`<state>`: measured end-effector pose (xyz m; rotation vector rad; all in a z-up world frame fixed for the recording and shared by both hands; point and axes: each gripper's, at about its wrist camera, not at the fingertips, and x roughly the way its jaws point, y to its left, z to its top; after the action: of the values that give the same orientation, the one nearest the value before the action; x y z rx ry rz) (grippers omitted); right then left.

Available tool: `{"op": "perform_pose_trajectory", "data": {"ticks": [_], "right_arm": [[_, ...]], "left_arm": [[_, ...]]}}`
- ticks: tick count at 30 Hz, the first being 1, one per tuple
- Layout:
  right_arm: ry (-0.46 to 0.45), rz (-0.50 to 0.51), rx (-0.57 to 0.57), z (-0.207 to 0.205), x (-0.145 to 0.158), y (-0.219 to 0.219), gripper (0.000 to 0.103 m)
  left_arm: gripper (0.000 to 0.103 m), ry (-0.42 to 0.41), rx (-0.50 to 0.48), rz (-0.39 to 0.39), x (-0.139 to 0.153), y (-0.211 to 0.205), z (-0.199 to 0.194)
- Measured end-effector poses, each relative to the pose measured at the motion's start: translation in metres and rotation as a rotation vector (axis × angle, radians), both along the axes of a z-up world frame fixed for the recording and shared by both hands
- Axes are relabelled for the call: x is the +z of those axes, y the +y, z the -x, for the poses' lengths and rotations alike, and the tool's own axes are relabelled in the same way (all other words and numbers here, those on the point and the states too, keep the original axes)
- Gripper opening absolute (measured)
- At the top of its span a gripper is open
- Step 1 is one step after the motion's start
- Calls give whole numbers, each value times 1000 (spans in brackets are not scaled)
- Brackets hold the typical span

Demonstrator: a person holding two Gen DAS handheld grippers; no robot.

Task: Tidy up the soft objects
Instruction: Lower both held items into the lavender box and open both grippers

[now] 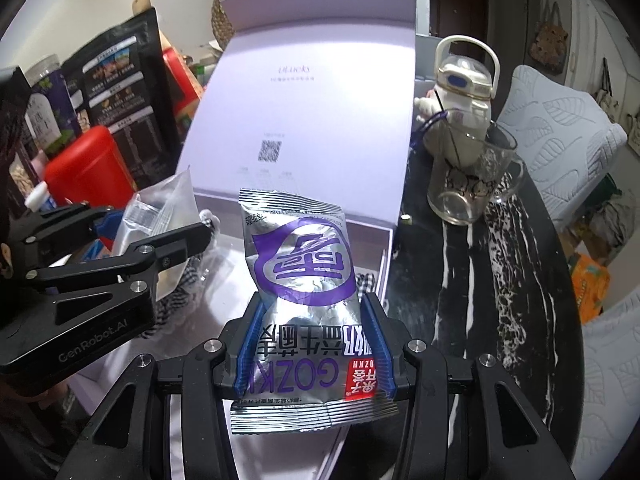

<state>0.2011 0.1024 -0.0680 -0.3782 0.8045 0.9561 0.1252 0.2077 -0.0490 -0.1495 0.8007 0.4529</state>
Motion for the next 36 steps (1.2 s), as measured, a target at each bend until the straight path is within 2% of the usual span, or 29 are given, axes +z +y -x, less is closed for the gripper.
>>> {"op": "perform_pose_trajectory", "data": {"ticks": [6,11,22,25,30,36], "right_arm": [[-19,29,7,1,-5,4,47],[-46,59,20,4,-7,7,49],[-34,84,37,5,-11,11,53],[-22,86,42,6,-8,11,59],[-76,84,43,13,3,8,71],[-109,81,43,17,10,4,71]], "left_arm": [[38,31,-15,8,-6,-4,-5],[38,56,-30,53,-12,-3,-7],[38,85,-35,67,-19,-6,-11],[39,86,-30,60,-17,-6,-11],[39,75,-18,44,-12,-5,-9],[40,70,-8,5,-7,-7,-7]]}}
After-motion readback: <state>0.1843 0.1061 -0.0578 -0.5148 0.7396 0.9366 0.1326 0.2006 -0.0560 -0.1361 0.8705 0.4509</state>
